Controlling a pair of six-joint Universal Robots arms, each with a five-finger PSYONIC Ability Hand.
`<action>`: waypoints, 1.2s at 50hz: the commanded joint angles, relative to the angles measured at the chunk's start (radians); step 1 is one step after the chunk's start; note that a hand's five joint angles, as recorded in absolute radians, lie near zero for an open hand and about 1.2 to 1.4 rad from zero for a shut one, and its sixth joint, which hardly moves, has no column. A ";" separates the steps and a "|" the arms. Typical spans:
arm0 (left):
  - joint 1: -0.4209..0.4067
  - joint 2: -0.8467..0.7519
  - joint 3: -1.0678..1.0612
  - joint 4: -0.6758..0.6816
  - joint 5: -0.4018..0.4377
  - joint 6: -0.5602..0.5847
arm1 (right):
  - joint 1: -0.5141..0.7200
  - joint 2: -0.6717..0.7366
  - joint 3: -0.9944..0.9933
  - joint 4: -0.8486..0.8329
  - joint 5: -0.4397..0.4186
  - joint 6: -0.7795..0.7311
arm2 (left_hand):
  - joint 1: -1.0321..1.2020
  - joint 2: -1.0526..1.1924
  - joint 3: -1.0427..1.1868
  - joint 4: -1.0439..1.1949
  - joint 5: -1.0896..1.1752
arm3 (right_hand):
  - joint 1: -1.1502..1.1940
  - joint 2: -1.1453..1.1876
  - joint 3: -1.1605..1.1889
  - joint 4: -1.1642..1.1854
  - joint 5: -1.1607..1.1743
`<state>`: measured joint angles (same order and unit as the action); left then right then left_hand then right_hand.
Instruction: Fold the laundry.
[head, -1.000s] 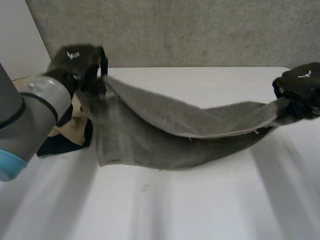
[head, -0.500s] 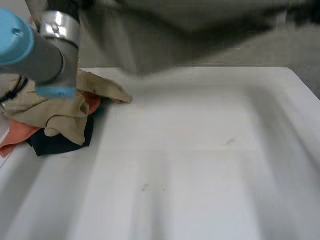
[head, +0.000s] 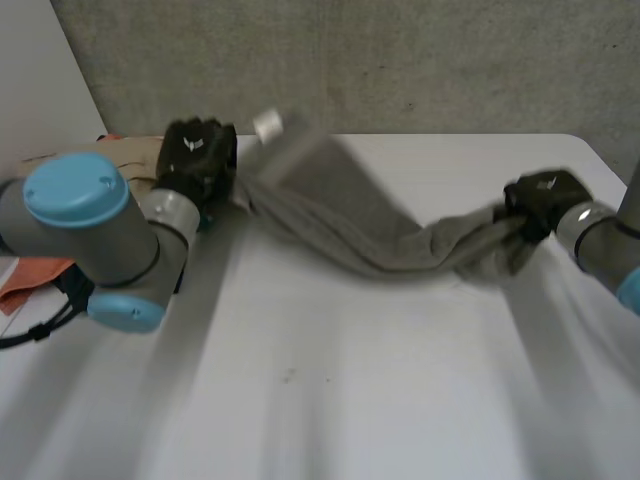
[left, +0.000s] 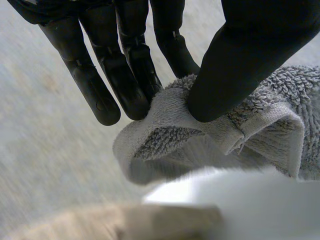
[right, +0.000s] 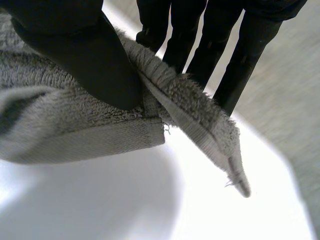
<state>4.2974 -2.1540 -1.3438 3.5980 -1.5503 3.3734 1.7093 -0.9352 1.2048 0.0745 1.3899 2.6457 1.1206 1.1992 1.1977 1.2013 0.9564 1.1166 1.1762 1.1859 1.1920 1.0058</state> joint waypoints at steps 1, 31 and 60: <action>0.004 0.066 -0.118 -0.016 0.003 0.000 | 0.000 -0.008 0.073 0.080 0.000 -0.105 | 0.276 0.197 0.199 0.195 0.265 | -0.115 -0.175 -0.184 -0.190 -0.179; 0.007 0.197 -0.202 -0.038 -0.001 -0.006 | -0.083 0.004 0.096 0.073 0.003 -0.210 | 0.276 0.197 0.199 0.195 0.265 | -0.230 -0.290 -0.299 -0.305 -0.294; 0.009 0.201 -0.190 -0.041 -0.004 -0.011 | -0.099 0.053 0.096 -0.048 -0.071 -0.173 | 0.276 0.197 0.199 0.195 0.265 | 0.280 0.220 0.210 0.204 0.216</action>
<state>4.3080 -1.9585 -1.5387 3.5599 -1.5506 3.3617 1.6120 -0.8896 1.3175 0.1102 1.3050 2.4630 1.1206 1.1992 1.1977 1.2013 0.9563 1.0296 1.0398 1.0175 1.0157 0.8386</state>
